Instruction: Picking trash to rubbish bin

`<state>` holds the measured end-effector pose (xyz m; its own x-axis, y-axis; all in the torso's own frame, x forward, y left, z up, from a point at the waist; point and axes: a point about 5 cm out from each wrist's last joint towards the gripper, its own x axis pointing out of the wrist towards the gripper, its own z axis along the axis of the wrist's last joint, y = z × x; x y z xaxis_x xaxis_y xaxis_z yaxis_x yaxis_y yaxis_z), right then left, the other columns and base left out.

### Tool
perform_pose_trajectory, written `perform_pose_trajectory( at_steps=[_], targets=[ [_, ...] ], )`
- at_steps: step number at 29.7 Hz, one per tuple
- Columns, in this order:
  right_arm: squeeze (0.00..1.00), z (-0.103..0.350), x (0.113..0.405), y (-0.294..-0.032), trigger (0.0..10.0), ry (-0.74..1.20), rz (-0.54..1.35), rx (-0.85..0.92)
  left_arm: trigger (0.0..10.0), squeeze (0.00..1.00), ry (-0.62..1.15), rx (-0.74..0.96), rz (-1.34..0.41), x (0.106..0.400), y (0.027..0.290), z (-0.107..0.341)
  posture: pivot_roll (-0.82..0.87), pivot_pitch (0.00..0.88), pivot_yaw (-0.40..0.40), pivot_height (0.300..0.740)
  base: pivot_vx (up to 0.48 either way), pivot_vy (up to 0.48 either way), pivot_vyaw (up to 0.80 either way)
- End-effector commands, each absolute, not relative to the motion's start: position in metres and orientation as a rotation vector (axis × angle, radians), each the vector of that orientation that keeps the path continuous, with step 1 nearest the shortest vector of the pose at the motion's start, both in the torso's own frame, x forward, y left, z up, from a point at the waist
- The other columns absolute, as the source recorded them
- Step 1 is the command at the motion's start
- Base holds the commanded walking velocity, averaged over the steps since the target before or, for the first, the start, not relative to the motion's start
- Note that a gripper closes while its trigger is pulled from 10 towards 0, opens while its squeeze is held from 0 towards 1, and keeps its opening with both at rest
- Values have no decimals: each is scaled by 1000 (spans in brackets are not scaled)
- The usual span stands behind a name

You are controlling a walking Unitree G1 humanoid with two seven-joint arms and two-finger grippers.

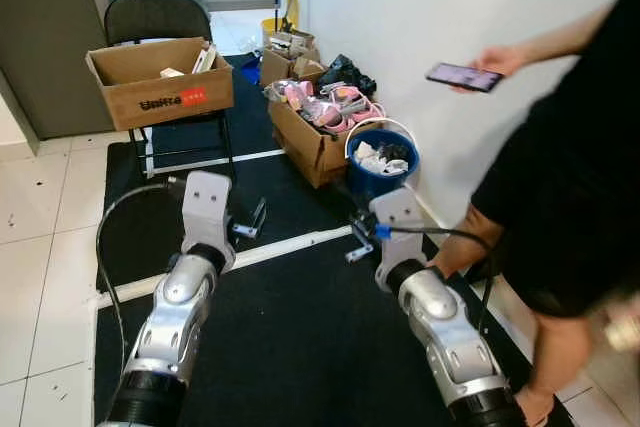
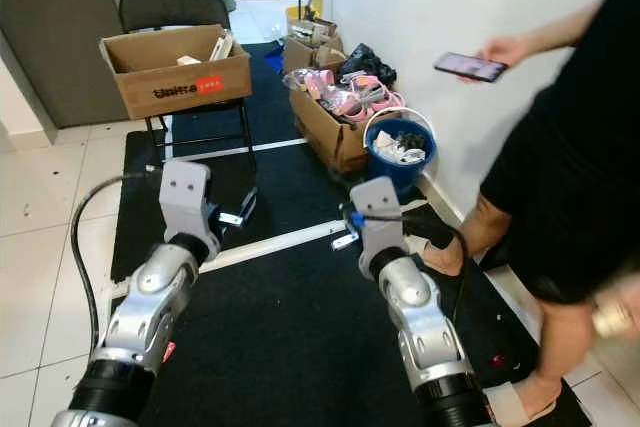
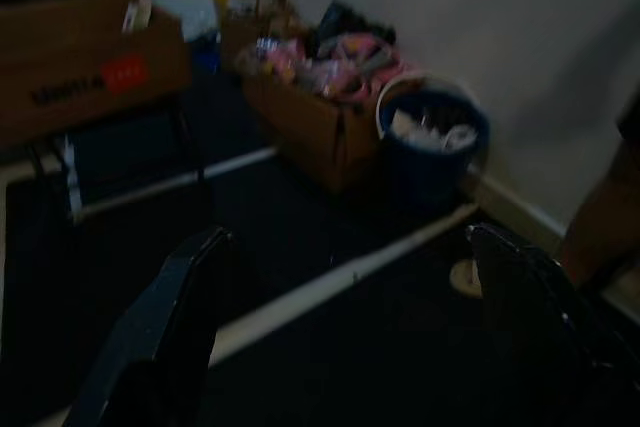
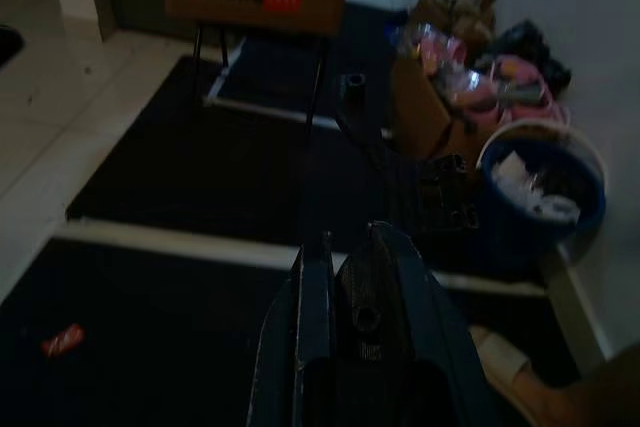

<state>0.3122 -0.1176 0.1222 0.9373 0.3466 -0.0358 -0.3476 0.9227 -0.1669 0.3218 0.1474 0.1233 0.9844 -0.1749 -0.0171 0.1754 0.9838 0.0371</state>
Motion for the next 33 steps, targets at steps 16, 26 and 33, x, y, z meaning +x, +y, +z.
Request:
perform_pose_trajectory(
  at_steps=[16,26,33],
  targets=[
    [0,90,303,-126,10000,97,387,-238,10000,0,69,39,-100,322,161,112,-81,83,-11,740,258,0,0],
    [0,88,303,-125,10000,94,394,-255,10000,0,68,34,-109,324,157,112,-87,82,-8,740,341,0,0],
    [0,84,304,-129,10000,107,384,-277,10000,0,73,39,-121,325,153,111,-76,81,-15,740,340,0,0]
  ],
)
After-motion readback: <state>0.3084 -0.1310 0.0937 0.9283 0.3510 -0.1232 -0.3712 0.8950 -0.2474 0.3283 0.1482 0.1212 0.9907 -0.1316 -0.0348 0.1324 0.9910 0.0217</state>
